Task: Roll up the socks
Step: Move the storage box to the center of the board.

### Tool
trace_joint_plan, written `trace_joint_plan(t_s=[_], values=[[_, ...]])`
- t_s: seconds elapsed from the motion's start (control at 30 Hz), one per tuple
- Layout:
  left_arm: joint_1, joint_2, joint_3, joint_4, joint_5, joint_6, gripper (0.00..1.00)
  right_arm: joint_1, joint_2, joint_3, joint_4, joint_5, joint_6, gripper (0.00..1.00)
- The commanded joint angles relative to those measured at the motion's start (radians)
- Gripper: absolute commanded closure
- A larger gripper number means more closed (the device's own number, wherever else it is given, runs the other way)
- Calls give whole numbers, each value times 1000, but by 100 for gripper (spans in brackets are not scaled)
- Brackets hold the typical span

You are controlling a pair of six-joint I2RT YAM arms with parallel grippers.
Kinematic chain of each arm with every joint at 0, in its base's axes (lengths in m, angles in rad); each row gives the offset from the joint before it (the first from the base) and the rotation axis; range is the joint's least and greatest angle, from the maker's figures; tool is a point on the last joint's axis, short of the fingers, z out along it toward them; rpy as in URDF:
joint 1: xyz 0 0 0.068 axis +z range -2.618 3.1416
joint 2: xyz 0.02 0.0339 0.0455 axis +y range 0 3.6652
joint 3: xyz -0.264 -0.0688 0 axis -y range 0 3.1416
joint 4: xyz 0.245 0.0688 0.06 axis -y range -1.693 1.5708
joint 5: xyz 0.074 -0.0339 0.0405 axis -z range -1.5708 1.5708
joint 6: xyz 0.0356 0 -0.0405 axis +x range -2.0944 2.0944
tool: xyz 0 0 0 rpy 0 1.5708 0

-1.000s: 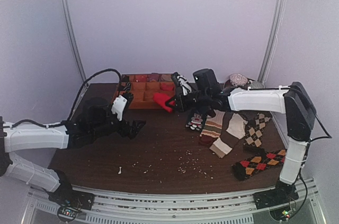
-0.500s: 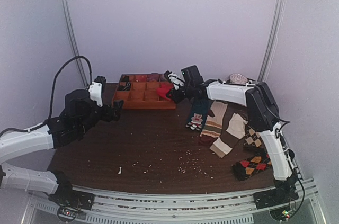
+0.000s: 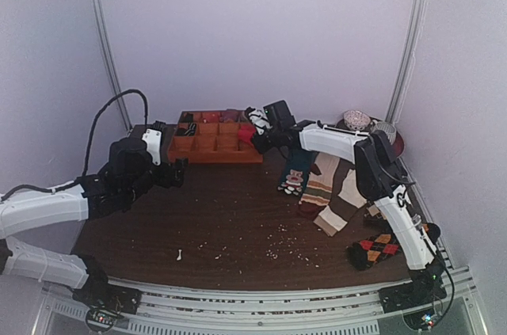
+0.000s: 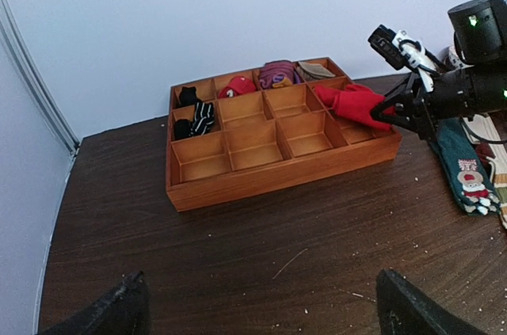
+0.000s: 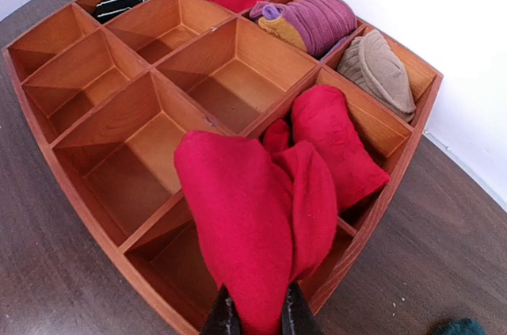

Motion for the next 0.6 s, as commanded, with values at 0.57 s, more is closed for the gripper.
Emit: trace_joint_plan(t_s=[0.57], values=[[6,2,4,-28,-11,-8,2,13,66,43,-431,112,79,100]])
